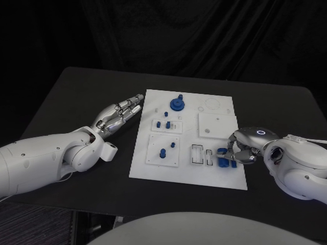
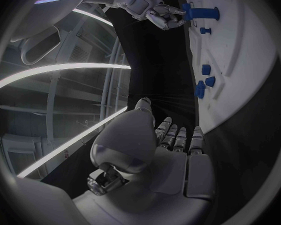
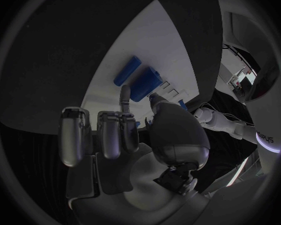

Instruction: Assemble the parts on the task board

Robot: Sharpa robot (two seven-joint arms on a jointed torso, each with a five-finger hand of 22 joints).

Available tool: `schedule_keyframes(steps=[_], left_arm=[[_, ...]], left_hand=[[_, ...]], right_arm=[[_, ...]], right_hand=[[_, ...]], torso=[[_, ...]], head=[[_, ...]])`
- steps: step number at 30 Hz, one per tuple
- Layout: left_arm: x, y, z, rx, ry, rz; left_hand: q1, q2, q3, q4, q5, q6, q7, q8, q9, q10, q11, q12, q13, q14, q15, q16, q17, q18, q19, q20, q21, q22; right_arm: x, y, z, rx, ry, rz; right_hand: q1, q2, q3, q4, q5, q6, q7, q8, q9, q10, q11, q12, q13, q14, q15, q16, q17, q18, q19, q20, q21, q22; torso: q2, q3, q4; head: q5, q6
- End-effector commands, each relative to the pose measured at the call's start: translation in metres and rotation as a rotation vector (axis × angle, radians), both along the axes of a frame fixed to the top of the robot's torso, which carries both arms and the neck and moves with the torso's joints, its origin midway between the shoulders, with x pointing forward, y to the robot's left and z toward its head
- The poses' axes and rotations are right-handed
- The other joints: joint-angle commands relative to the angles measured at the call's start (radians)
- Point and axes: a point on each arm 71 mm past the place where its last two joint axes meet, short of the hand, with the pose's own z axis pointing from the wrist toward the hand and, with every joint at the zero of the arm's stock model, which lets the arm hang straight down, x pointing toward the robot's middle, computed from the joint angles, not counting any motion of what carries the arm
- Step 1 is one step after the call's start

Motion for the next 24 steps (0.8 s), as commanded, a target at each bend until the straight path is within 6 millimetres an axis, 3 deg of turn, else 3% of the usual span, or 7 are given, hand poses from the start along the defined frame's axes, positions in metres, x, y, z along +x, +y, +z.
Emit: schedule_keyframes(steps=[1, 8, 12, 19, 21, 24], left_arm=[[-0.001, -0.002, 0.003, -0.038, -0.040, -0.021], [-0.002, -0.002, 0.003, -0.039, -0.036, -0.024], [-0.002, -0.002, 0.002, -0.039, -0.034, -0.025], [-0.002, -0.002, 0.002, -0.040, -0.031, -0.028], [-0.002, -0.003, 0.002, -0.040, -0.030, -0.029], [-0.002, -0.003, 0.002, -0.040, -0.029, -0.030]], left_hand=[[0.010, 0.001, 0.008, 0.001, 0.007, 0.004, 0.008, 0.006, 0.001, -0.002, 0.006, 0.003, -0.001, 0.000, 0.005, -0.004, -0.002, 0.014, 0.000, 0.009, -0.005, 0.000], [0.012, 0.001, 0.008, 0.001, 0.008, 0.006, 0.009, 0.006, 0.002, -0.002, 0.008, 0.003, -0.001, 0.000, 0.006, -0.004, -0.002, 0.014, 0.000, 0.010, -0.005, 0.000], [0.014, 0.001, 0.009, 0.001, 0.008, 0.009, 0.011, 0.007, 0.002, -0.002, 0.009, 0.004, -0.001, 0.000, 0.007, -0.004, -0.002, 0.014, 0.000, 0.011, -0.005, 0.000], [0.016, 0.000, 0.010, 0.001, 0.008, 0.014, 0.016, 0.008, 0.002, -0.002, 0.011, 0.004, -0.001, 0.000, 0.008, -0.004, -0.002, 0.014, 0.000, 0.012, -0.005, 0.000], [0.017, 0.000, 0.010, 0.002, 0.008, 0.016, 0.018, 0.008, 0.003, -0.002, 0.012, 0.004, -0.001, 0.000, 0.009, -0.004, -0.002, 0.014, 0.000, 0.013, -0.005, 0.000], [0.018, 0.000, 0.010, 0.002, 0.009, 0.018, 0.020, 0.008, 0.003, -0.002, 0.013, 0.004, -0.001, 0.000, 0.009, -0.004, -0.002, 0.014, 0.000, 0.013, -0.005, 0.000]], right_arm=[[0.000, 0.000, -0.003, -0.019, 0.008, 0.002], [0.000, 0.003, -0.006, -0.026, 0.020, 0.010], [0.000, 0.005, -0.009, -0.031, 0.029, 0.015], [-0.001, 0.009, -0.011, -0.039, 0.042, 0.026], [0.000, 0.010, -0.012, -0.037, 0.042, 0.029], [0.000, 0.012, -0.012, -0.033, 0.040, 0.033]], right_hand=[[0.009, 0.000, 0.007, 0.000, 0.010, 0.008, -0.001, -0.009, -0.003, 0.102, -0.003, 0.003, 0.263, 0.079, -0.005, -0.005, 0.139, -0.012, 0.063, -0.007, -0.006, 0.229], [0.016, 0.003, 0.008, -0.003, 0.033, 0.020, 0.000, -0.034, -0.013, 0.102, -0.002, 0.003, 0.263, 0.078, -0.003, -0.006, 0.137, -0.012, 0.062, -0.006, -0.008, 0.228], [0.033, 0.003, 0.010, -0.005, 0.090, 0.036, 0.001, -0.063, -0.022, 0.102, -0.001, 0.003, 0.263, 0.078, -0.003, -0.006, 0.134, -0.012, 0.061, -0.005, -0.009, 0.228], [0.046, 0.004, 0.013, -0.009, 0.115, 0.046, 0.000, -0.077, -0.024, 0.102, -0.001, 0.003, 0.263, 0.078, -0.003, -0.007, 0.133, -0.012, 0.061, -0.005, -0.009, 0.227], [0.066, 0.003, 0.021, -0.019, 0.159, 0.054, -0.001, -0.087, -0.025, 0.102, -0.002, 0.003, 0.263, 0.077, -0.004, -0.008, 0.131, -0.011, 0.061, -0.006, -0.010, 0.227], [0.078, 0.002, 0.025, -0.024, 0.181, 0.062, -0.002, -0.093, -0.024, 0.102, -0.004, 0.003, 0.263, 0.078, -0.004, -0.007, 0.133, -0.011, 0.061, -0.006, -0.009, 0.227]], torso=[[0.001, 0.0001, -0.0004], [0.000, 0.0001, -0.0002], [0.001, 0.0003, -0.0002], [0.000, -0.0001, 0.0003], [0.000, 0.0000, 0.0000], [0.001, 0.0000, -0.0003]], head=[[0.000, 0.000], [0.001, 0.000], [0.001, 0.000], [-0.002, 0.000], [-0.002, 0.000], [-0.001, 0.000]])
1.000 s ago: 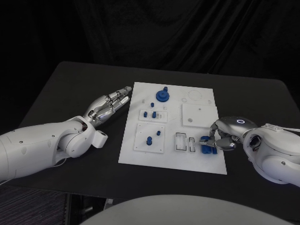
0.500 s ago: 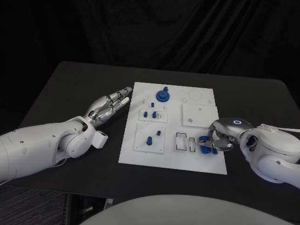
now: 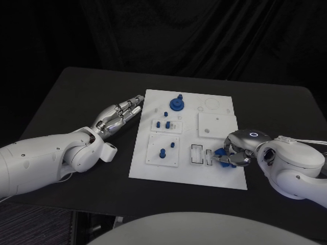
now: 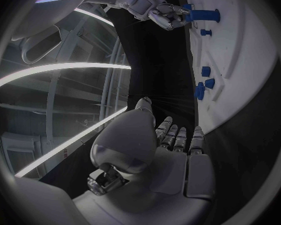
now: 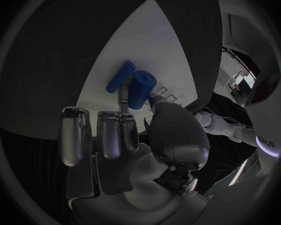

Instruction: Assemble the parts on the task board

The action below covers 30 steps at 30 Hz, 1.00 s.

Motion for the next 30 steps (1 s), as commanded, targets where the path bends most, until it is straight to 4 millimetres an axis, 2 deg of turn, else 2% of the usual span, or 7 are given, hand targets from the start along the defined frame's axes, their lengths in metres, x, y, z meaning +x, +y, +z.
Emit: schedule_keyframes(steps=[1, 10, 12, 16, 19, 21, 30], left_arm=[[-0.0013, -0.0021, 0.0030, -0.035, -0.036, -0.019], [-0.0013, -0.0022, 0.0027, -0.035, -0.034, -0.020], [-0.0013, -0.0025, 0.0026, -0.036, -0.033, -0.022], [-0.0013, -0.0027, 0.0025, -0.036, -0.032, -0.023], [-0.0014, -0.0024, 0.0024, -0.036, -0.032, -0.022], [-0.0015, -0.0022, 0.0024, -0.036, -0.032, -0.022], [-0.0020, -0.0018, 0.0022, -0.036, -0.031, -0.022]], left_hand=[[0.009, 0.001, 0.007, -0.001, 0.004, 0.003, 0.006, 0.004, 0.001, 0.001, 0.009, 0.004, -0.001, 0.000, 0.009, -0.004, -0.001, 0.014, 0.000, 0.006, -0.005, 0.000], [0.010, 0.000, 0.008, -0.002, 0.005, 0.007, 0.008, 0.005, 0.002, 0.001, 0.010, 0.004, -0.001, 0.000, 0.010, -0.004, -0.001, 0.014, 0.000, 0.007, -0.005, 0.000], [0.011, 0.000, 0.008, -0.002, 0.006, 0.008, 0.009, 0.005, 0.002, 0.001, 0.010, 0.004, -0.001, 0.000, 0.010, -0.004, -0.001, 0.014, 0.000, 0.007, -0.005, 0.000], [0.012, 0.000, 0.008, -0.002, 0.006, 0.009, 0.010, 0.005, 0.002, 0.001, 0.011, 0.004, -0.001, 0.000, 0.011, -0.004, -0.001, 0.014, 0.000, 0.007, -0.005, 0.000], [0.012, 0.000, 0.008, -0.002, 0.006, 0.009, 0.010, 0.005, 0.002, 0.001, 0.011, 0.004, -0.001, 0.000, 0.011, -0.004, -0.001, 0.014, 0.000, 0.007, -0.005, 0.000], [0.012, 0.000, 0.008, -0.002, 0.006, 0.009, 0.010, 0.005, 0.002, 0.001, 0.011, 0.004, -0.001, 0.000, 0.011, -0.004, -0.001, 0.014, 0.000, 0.007, -0.005, 0.000], [0.013, 0.000, 0.009, -0.002, 0.007, 0.009, 0.011, 0.005, 0.002, 0.001, 0.012, 0.004, -0.001, 0.000, 0.011, -0.004, -0.001, 0.014, 0.000, 0.008, -0.005, 0.000]], right_arm=[[-0.0008, 0.0005, -0.0023, -0.014, 0.008, 0.005], [0.0005, 0.0030, -0.0035, -0.016, 0.012, 0.010], [0.0009, 0.0037, -0.0038, -0.006, 0.017, 0.006], [0.0013, 0.0045, -0.0036, 0.019, 0.019, -0.003], [0.0012, 0.0039, -0.0039, 0.048, 0.034, -0.023], [0.0012, 0.0033, -0.0038, 0.070, 0.041, -0.039], [-0.0001, 0.0000, -0.0013, 0.213, 0.069, -0.123]], right_hand=[[0.018, 0.000, 0.007, -0.008, 0.021, 0.014, 0.000, -0.009, 0.000, 0.102, -0.004, 0.003, 0.263, 0.078, -0.005, -0.003, 0.133, -0.012, 0.061, -0.007, -0.005, 0.227], [0.072, -0.009, 0.029, -0.048, 0.098, 0.023, -0.003, -0.030, 0.005, 0.102, -0.007, 0.003, 0.263, 0.077, -0.007, -0.004, 0.131, -0.012, 0.061, -0.009, -0.005, 0.227], [0.092, -0.008, 0.043, -0.064, 0.139, 0.026, -0.005, -0.035, 0.006, 0.102, -0.009, 0.003, 0.263, 0.077, -0.008, -0.004, 0.130, -0.012, 0.061, -0.010, -0.005, 0.227], [0.138, -0.011, 0.093, -0.112, 0.293, 0.035, -0.013, -0.041, 0.018, 0.102, -0.016, 0.003, 0.263, 0.078, -0.014, -0.002, 0.134, -0.013, 0.062, -0.015, -0.002, 0.229], [0.154, -0.015, 0.113, -0.136, 0.328, 0.038, -0.015, -0.039, 0.027, 0.102, -0.018, 0.003, 0.263, 0.078, -0.016, -0.002, 0.134, -0.013, 0.063, -0.016, 0.000, 0.229], [0.166, -0.030, 0.137, -0.168, 0.395, 0.037, -0.017, -0.034, 0.045, 0.102, -0.020, 0.003, 0.263, 0.078, -0.017, -0.001, 0.136, -0.013, 0.064, -0.019, 0.002, 0.230], [0.129, -0.040, 0.164, -0.186, 0.437, 0.043, -0.025, -0.013, 0.092, 0.102, -0.029, 0.003, 0.263, 0.077, -0.016, -0.004, 0.128, -0.013, 0.063, -0.019, 0.001, 0.229]], torso=[[0.000, -0.0002, -0.0003], [0.000, -0.0002, 0.0000], [-0.001, -0.0002, 0.0007], [0.000, -0.0001, 0.0006], [0.000, -0.0005, -0.0001], [0.000, -0.0007, -0.0003], [0.001, 0.0004, 0.0009]], head=[[0.001, 0.000], [0.000, 0.000], [-0.001, 0.000], [0.001, 0.000], [0.003, 0.000], [0.005, 0.000], [0.006, 0.000]])
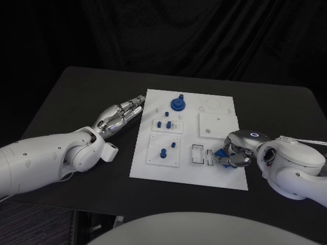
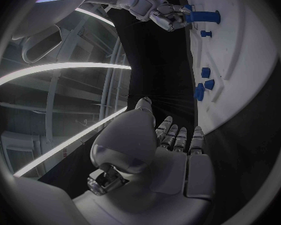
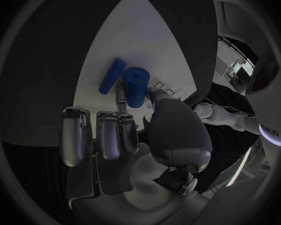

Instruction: Assemble the parts on the task board

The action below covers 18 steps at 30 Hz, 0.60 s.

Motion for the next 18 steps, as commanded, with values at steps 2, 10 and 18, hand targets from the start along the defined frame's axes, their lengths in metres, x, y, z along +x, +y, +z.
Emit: schedule_keyframes(steps=[2, 10, 18], left_arm=[[-0.002, -0.002, 0.003, -0.033, -0.035, -0.016], [-0.002, -0.002, 0.003, -0.033, -0.033, -0.017], [-0.001, -0.004, 0.002, -0.034, -0.031, -0.021]], left_hand=[[0.013, 0.000, 0.006, 0.000, 0.007, 0.004, 0.006, 0.006, 0.001, -0.002, 0.009, 0.004, -0.001, 0.000, 0.004, -0.004, -0.002, 0.014, 0.000, 0.008, -0.005, 0.000], [0.013, 0.000, 0.006, 0.000, 0.007, 0.004, 0.006, 0.006, 0.001, -0.002, 0.009, 0.004, -0.001, 0.000, 0.004, -0.004, -0.002, 0.014, 0.000, 0.008, -0.005, 0.000], [0.015, 0.000, 0.007, 0.000, 0.007, 0.005, 0.007, 0.006, 0.001, -0.002, 0.010, 0.005, -0.001, 0.000, 0.005, -0.004, -0.002, 0.014, 0.000, 0.009, -0.005, 0.000]], right_arm=[[-0.002, -0.001, 0.001, 0.148, 0.034, -0.089], [-0.003, -0.001, 0.009, 0.268, 0.043, -0.158], [-0.001, 0.001, 0.016, 0.318, 0.059, -0.185]], right_hand=[[-0.003, 0.022, 0.141, -0.131, 0.011, 0.024, -0.024, 0.010, 0.043, 0.106, -0.010, 0.003, 0.263, 0.079, -0.008, -0.004, 0.127, -0.013, 0.063, -0.005, -0.005, 0.228], [-0.026, 0.024, 0.146, -0.127, -0.007, 0.025, -0.027, 0.017, 0.060, 0.106, -0.014, 0.003, 0.263, 0.079, -0.008, -0.007, 0.121, -0.012, 0.061, -0.005, -0.010, 0.227], [-0.057, 0.030, 0.151, -0.117, -0.042, 0.015, -0.025, 0.014, 0.075, 0.106, -0.013, 0.003, 0.263, 0.078, -0.006, -0.008, 0.117, -0.011, 0.059, -0.004, -0.014, 0.225]], torso=[[0.000, 0.0007, 0.0003], [0.000, 0.0011, -0.0008], [0.000, 0.0001, -0.0011]], head=[[-0.001, 0.000], [0.000, 0.000], [0.000, 0.000]])
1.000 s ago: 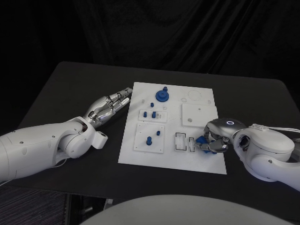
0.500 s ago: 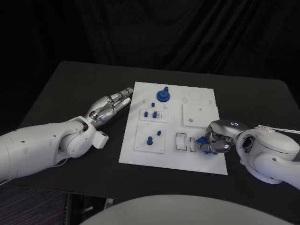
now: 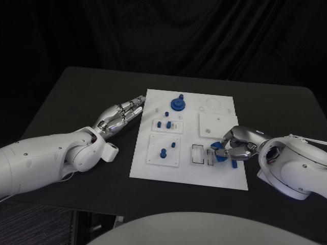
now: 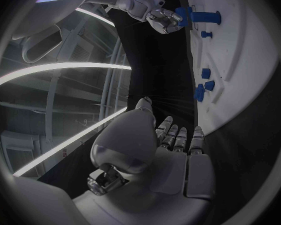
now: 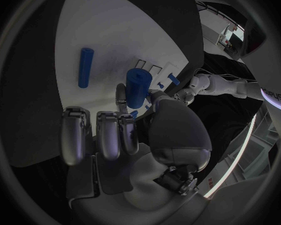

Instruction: Assemble the parts on the task board

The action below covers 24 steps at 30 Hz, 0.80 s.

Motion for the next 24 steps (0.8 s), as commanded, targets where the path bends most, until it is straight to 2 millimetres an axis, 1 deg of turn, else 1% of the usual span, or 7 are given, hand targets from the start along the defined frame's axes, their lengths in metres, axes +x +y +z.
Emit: schedule_keyframes(steps=[1, 4, 9, 12, 16, 19, 24], left_arm=[[-0.001, -0.003, 0.002, -0.032, -0.032, -0.017], [-0.001, -0.003, 0.002, -0.031, -0.030, -0.018], [-0.001, -0.004, 0.002, -0.031, -0.029, -0.019], [-0.001, -0.004, 0.002, -0.032, -0.029, -0.021], [0.000, -0.005, 0.002, -0.032, -0.027, -0.023], [0.000, -0.005, 0.002, -0.032, -0.026, -0.024], [0.000, -0.005, 0.002, -0.032, -0.025, -0.024]], left_hand=[[0.007, 0.000, 0.007, 0.000, 0.003, 0.001, 0.004, 0.006, 0.001, 0.002, 0.006, 0.005, -0.001, 0.000, 0.005, -0.004, -0.001, 0.014, 0.000, 0.009, -0.005, 0.000], [0.007, 0.000, 0.007, 0.000, 0.003, 0.001, 0.004, 0.006, 0.001, 0.002, 0.006, 0.005, -0.001, 0.000, 0.005, -0.004, -0.001, 0.014, 0.000, 0.009, -0.005, 0.000], [0.007, 0.000, 0.007, 0.000, 0.003, 0.001, 0.004, 0.006, 0.001, 0.002, 0.006, 0.005, -0.001, 0.000, 0.005, -0.004, -0.001, 0.014, 0.000, 0.009, -0.005, 0.000], [0.007, 0.000, 0.007, 0.000, 0.003, 0.001, 0.004, 0.006, 0.001, 0.002, 0.006, 0.005, -0.001, 0.000, 0.005, -0.004, -0.001, 0.014, 0.000, 0.009, -0.005, 0.000], [0.008, 0.000, 0.007, 0.000, 0.004, 0.001, 0.005, 0.006, 0.001, 0.002, 0.007, 0.006, -0.001, 0.000, 0.006, -0.004, -0.001, 0.013, 0.000, 0.010, -0.005, 0.000], [0.008, 0.000, 0.007, 0.000, 0.004, 0.001, 0.005, 0.006, 0.001, 0.002, 0.007, 0.006, -0.001, 0.000, 0.006, -0.004, -0.001, 0.013, 0.000, 0.010, -0.005, 0.000], [0.008, 0.000, 0.007, 0.000, 0.004, 0.001, 0.005, 0.006, 0.001, 0.002, 0.007, 0.006, -0.001, 0.000, 0.006, -0.004, -0.001, 0.013, 0.000, 0.010, -0.005, 0.000]], right_arm=[[0.000, 0.001, 0.002, 0.069, 0.011, -0.045], [0.001, 0.004, 0.001, 0.078, 0.034, -0.047], [0.004, 0.009, -0.003, 0.078, 0.070, -0.034], [0.006, 0.015, -0.005, 0.076, 0.086, -0.019], [0.008, 0.020, -0.006, 0.077, 0.091, -0.008], [0.010, 0.023, -0.008, 0.075, 0.094, -0.001], [0.011, 0.027, -0.009, 0.073, 0.100, 0.010]], right_hand=[[-0.019, 0.003, 0.139, -0.127, -0.010, 0.015, -0.025, 0.001, 0.038, 0.104, -0.007, 0.003, 0.263, 0.078, -0.006, -0.004, 0.115, -0.011, 0.059, -0.004, -0.005, 0.225], [-0.039, 0.007, 0.138, -0.114, -0.013, 0.015, -0.024, -0.001, 0.041, 0.104, -0.006, 0.003, 0.263, 0.078, -0.005, -0.004, 0.115, -0.011, 0.060, -0.003, -0.005, 0.225], [-0.055, 0.013, 0.138, -0.103, -0.024, 0.012, -0.023, -0.004, 0.045, 0.104, -0.006, 0.003, 0.263, 0.077, -0.003, -0.006, 0.112, -0.010, 0.058, -0.001, -0.007, 0.224], [-0.064, 0.015, 0.138, -0.098, -0.039, 0.009, -0.022, -0.007, 0.047, 0.104, -0.005, 0.003, 0.263, 0.076, -0.002, -0.008, 0.107, -0.009, 0.057, 0.000, -0.010, 0.223], [-0.065, 0.016, 0.138, -0.097, -0.041, 0.008, -0.022, -0.008, 0.047, 0.104, -0.005, 0.003, 0.263, 0.076, -0.001, -0.008, 0.106, -0.009, 0.057, 0.000, -0.011, 0.223], [-0.067, 0.018, 0.140, -0.096, -0.043, 0.006, -0.021, -0.009, 0.048, 0.104, -0.004, 0.003, 0.263, 0.075, -0.001, -0.010, 0.102, -0.009, 0.056, 0.001, -0.013, 0.222], [-0.087, 0.024, 0.135, -0.080, -0.082, 0.004, -0.018, -0.015, 0.051, 0.104, -0.001, 0.003, 0.263, 0.074, 0.002, -0.012, 0.097, -0.008, 0.054, 0.004, -0.016, 0.221]], torso=[[0.000, -0.0008, -0.0001], [0.000, -0.0013, 0.0015], [0.000, -0.0026, 0.0006], [0.000, -0.0023, 0.0005], [0.000, -0.0014, 0.0016], [0.000, -0.0015, 0.0009], [0.001, -0.0008, 0.0036]], head=[[-0.001, 0.000], [-0.003, 0.000], [-0.003, 0.000], [-0.002, 0.000], [-0.005, 0.000], [-0.004, 0.000], [-0.004, 0.000]])
